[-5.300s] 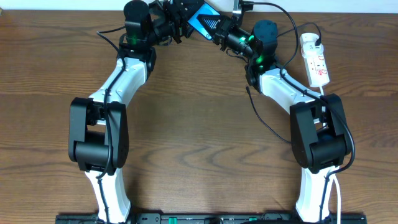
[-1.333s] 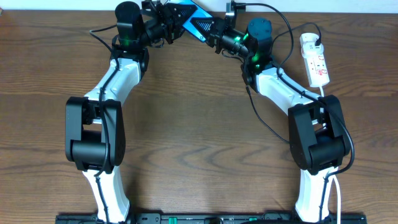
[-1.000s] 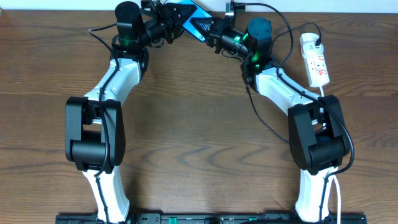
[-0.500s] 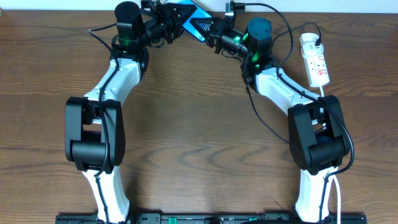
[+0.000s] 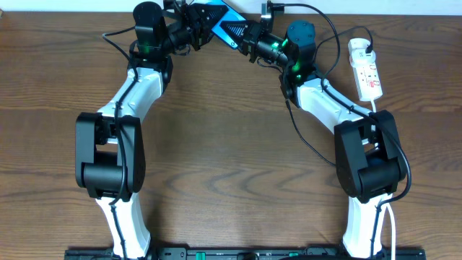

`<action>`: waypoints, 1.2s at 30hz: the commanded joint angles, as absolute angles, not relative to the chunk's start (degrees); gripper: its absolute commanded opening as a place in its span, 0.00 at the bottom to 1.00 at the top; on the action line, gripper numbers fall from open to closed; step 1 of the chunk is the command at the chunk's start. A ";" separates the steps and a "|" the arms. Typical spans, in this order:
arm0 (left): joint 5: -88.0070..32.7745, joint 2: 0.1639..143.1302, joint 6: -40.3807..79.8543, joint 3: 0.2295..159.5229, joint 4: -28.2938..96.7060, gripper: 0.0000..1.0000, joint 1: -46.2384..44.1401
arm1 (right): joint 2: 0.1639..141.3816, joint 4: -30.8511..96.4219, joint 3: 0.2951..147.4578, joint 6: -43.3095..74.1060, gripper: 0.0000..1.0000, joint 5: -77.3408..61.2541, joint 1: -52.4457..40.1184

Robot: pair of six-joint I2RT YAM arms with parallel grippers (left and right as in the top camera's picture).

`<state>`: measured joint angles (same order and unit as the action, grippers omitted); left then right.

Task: Plug charger to phone and switch on socket
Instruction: 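Hold the phone steady between both grippers near the top edge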

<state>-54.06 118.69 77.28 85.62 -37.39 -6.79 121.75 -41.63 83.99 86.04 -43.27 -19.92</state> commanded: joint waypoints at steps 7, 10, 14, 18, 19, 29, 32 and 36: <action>-53.10 116.81 76.03 87.44 -39.11 0.08 -6.48 | 122.93 -43.40 82.50 85.80 0.01 -53.15 -22.55; -53.06 116.81 76.09 87.44 -39.11 0.07 -6.48 | 122.93 -43.48 82.50 86.35 0.01 -53.15 -22.57; -53.10 116.81 76.09 87.44 -39.09 0.08 -6.48 | 122.93 -40.91 82.50 87.29 0.01 -53.10 -22.61; -53.10 116.81 76.09 87.44 -39.09 0.07 -6.48 | 122.93 -40.36 82.50 89.06 0.01 -53.63 -22.61; -53.10 116.81 76.09 87.44 -39.09 0.08 -6.50 | 122.93 -40.36 82.50 89.38 0.01 -53.91 -22.61; -53.08 116.81 76.07 87.44 -39.09 0.08 -6.48 | 122.93 -40.23 82.50 90.85 0.01 -54.85 -22.61; -53.06 116.81 76.07 87.44 -39.09 0.08 -6.48 | 122.93 -40.23 82.50 90.87 0.01 -54.87 -22.61; -53.08 116.81 76.09 87.44 -39.09 0.07 -6.48 | 122.93 -40.23 82.50 90.87 0.01 -54.87 -22.61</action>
